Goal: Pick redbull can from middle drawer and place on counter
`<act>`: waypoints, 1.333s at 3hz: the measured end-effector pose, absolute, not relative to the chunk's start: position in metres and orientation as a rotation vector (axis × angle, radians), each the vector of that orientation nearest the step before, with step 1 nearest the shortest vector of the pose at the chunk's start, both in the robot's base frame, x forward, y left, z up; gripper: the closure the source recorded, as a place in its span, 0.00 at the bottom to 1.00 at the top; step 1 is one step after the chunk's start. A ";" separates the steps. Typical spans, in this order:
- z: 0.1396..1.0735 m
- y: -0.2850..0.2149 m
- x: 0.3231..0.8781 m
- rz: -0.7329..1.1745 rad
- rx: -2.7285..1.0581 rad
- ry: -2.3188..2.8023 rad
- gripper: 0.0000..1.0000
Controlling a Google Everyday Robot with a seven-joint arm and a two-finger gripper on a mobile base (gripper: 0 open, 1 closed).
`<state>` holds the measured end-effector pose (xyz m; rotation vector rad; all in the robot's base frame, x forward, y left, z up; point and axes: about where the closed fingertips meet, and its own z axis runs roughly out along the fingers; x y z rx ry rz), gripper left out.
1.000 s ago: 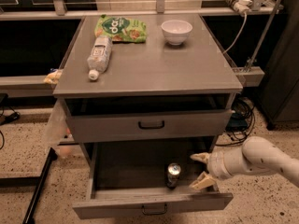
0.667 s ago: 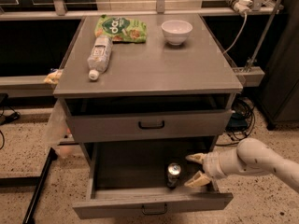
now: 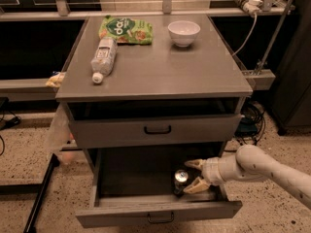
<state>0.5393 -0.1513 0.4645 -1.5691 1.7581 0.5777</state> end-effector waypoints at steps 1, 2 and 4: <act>0.453 -0.140 0.545 0.604 -1.569 1.740 0.35; 0.441 -0.129 0.551 0.633 -1.566 1.724 0.35; 0.440 -0.129 0.551 0.634 -1.565 1.724 0.77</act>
Offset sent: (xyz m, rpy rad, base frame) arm 0.0198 0.0318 -0.0375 0.0643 0.0138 0.0360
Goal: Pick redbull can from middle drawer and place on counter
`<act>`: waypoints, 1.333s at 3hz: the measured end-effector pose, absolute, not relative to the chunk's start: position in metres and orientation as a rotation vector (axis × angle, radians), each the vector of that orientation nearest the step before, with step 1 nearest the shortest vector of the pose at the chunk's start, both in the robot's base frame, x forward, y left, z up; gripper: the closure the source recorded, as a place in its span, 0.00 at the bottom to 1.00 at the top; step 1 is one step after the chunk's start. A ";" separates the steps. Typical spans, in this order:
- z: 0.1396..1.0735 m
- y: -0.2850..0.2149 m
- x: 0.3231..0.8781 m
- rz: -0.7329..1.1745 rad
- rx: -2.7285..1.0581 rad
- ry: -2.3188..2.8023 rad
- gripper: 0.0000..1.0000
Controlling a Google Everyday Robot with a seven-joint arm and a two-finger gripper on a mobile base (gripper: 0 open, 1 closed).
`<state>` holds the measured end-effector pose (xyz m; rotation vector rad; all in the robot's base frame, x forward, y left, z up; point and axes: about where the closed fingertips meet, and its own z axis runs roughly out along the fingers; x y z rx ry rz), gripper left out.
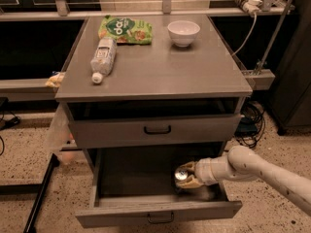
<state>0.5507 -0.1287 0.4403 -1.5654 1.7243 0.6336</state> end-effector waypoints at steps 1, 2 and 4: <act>0.458 -0.126 0.549 0.635 -1.573 1.703 0.99; 0.500 -0.128 0.543 0.634 -1.571 1.677 1.00; 0.650 -0.130 0.523 0.567 -1.602 1.735 1.00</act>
Offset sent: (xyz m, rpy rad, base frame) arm -0.0135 -0.0081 0.1181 0.0303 -0.0652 0.0202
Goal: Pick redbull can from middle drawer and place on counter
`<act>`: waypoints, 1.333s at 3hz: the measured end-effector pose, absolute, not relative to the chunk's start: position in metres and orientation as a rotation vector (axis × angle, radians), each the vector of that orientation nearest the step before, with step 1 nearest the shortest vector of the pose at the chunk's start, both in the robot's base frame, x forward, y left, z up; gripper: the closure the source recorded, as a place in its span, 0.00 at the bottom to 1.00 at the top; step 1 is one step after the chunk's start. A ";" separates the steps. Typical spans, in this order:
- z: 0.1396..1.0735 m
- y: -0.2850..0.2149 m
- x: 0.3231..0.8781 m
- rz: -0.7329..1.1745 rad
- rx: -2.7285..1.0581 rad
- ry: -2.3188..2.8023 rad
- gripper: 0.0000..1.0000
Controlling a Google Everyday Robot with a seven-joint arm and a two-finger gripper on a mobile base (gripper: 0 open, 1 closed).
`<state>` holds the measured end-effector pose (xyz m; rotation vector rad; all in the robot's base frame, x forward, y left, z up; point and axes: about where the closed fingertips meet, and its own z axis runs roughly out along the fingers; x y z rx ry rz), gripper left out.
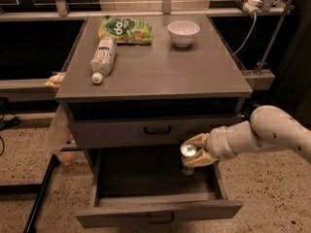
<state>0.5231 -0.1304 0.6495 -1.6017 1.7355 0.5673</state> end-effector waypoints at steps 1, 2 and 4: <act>0.648 -0.130 0.523 0.570 -1.601 1.736 1.00; 0.662 -0.130 0.521 0.582 -1.585 1.730 1.00; 0.799 -0.131 0.505 0.492 -1.588 1.754 1.00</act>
Offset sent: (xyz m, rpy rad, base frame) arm -0.0035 -0.0037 0.0328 0.0383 -0.0001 -0.0175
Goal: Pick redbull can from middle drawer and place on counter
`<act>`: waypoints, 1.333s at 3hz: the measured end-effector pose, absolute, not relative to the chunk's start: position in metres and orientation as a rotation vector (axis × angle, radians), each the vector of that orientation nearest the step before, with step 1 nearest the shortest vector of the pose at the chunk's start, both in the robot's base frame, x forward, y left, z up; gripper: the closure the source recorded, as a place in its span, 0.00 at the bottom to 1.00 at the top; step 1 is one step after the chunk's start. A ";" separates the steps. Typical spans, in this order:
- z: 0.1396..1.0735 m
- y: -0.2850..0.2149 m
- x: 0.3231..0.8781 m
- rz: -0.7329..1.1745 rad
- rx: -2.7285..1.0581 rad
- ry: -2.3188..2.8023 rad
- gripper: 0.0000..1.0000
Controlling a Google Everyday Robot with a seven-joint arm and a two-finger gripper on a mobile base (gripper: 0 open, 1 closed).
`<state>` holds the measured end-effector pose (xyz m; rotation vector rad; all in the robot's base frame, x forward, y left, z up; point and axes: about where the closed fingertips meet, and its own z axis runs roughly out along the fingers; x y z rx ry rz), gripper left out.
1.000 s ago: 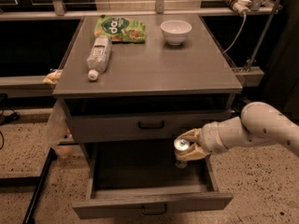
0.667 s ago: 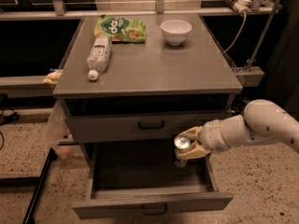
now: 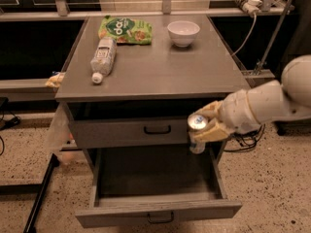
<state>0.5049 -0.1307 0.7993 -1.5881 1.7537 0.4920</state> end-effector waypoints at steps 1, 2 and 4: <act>0.903 -0.122 0.497 0.399 -1.606 1.775 1.00; 0.952 -0.115 0.494 0.382 -1.602 1.775 1.00; 0.963 -0.116 0.519 0.359 -1.539 1.781 1.00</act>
Offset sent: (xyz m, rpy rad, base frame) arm -0.0063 0.0069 0.0851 -0.0513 -0.0293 -0.0197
